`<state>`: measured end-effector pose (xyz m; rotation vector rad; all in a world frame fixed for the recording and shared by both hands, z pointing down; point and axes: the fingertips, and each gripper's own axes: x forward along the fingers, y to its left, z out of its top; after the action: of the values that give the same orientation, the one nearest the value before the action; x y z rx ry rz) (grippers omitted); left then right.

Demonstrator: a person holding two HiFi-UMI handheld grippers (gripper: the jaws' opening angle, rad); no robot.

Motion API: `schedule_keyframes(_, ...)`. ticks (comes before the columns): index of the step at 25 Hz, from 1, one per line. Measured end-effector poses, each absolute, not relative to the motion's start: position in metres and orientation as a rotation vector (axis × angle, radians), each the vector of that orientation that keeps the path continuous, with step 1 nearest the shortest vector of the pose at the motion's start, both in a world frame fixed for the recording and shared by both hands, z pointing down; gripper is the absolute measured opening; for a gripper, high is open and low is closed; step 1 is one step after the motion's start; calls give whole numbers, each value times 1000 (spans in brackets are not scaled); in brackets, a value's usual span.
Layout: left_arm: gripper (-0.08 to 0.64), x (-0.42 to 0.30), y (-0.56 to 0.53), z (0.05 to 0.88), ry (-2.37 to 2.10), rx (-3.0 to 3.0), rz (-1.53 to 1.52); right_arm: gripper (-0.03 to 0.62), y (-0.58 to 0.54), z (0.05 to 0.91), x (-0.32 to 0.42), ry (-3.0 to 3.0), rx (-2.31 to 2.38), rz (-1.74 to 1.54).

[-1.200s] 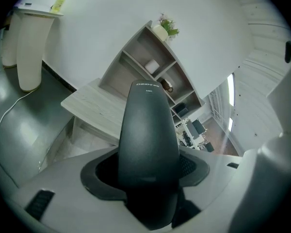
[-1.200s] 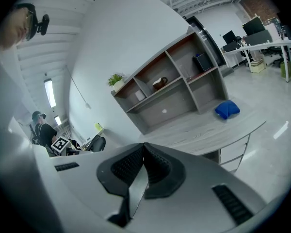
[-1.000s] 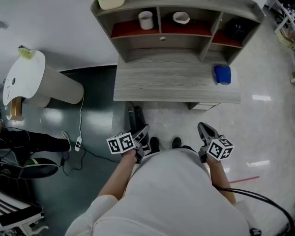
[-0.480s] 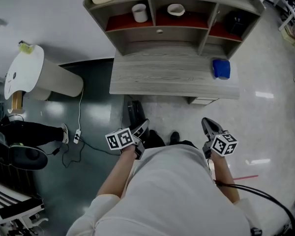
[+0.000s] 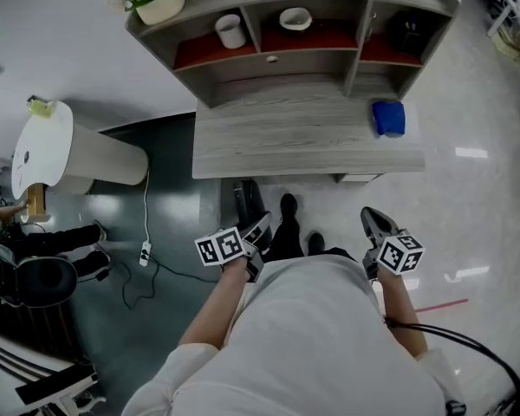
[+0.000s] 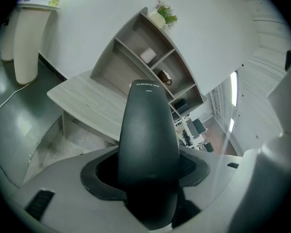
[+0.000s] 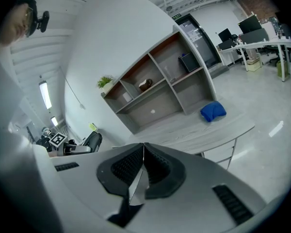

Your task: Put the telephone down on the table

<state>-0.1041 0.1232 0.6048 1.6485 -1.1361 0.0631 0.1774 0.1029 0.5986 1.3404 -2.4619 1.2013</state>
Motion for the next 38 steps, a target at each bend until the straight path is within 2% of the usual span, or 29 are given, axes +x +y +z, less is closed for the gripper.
schedule_keyframes(25, 290, -148, -95, 649, -992, 1839, 429, 17, -38, 601, 126, -2265, 1581, 1213)
schedule_keyframes(38, 290, -107, -174, 678, -948, 1804, 458, 17, -80, 603, 139, -2218, 1631, 1245)
